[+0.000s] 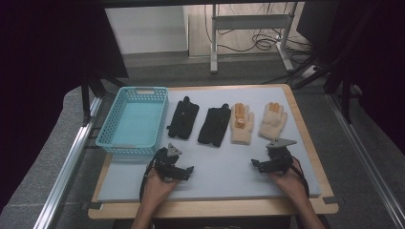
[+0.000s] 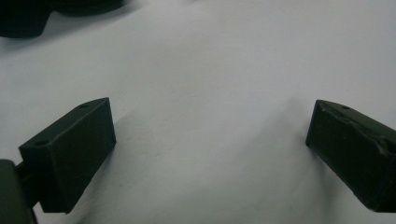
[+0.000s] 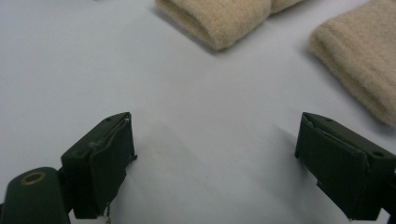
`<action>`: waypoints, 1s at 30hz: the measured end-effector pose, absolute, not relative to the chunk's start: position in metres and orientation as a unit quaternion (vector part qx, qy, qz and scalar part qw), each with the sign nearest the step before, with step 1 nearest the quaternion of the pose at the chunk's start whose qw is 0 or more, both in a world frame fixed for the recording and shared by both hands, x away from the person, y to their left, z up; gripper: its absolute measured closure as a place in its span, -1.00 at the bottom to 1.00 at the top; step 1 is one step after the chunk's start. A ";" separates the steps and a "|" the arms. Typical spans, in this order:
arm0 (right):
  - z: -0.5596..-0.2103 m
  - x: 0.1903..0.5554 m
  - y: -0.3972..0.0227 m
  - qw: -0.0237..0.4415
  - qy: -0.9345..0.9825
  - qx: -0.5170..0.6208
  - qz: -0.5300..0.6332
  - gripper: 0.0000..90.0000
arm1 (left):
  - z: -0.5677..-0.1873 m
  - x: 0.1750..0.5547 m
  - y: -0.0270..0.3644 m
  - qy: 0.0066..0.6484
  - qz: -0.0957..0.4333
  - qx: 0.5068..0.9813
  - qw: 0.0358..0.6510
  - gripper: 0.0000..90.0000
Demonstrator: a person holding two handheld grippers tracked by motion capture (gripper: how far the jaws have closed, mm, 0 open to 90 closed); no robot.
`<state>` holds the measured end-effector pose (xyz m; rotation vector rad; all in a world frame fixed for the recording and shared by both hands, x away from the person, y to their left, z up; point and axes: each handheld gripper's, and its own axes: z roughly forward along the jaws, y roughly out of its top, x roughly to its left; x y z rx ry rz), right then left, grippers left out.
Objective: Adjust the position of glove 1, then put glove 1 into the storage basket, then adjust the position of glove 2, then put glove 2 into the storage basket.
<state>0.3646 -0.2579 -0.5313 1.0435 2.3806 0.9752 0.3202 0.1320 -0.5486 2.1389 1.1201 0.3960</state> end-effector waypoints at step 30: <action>-0.531 0.364 -0.257 0.177 0.847 0.363 0.345 -0.81 | -0.549 0.320 0.132 0.431 0.152 0.821 0.342 -0.95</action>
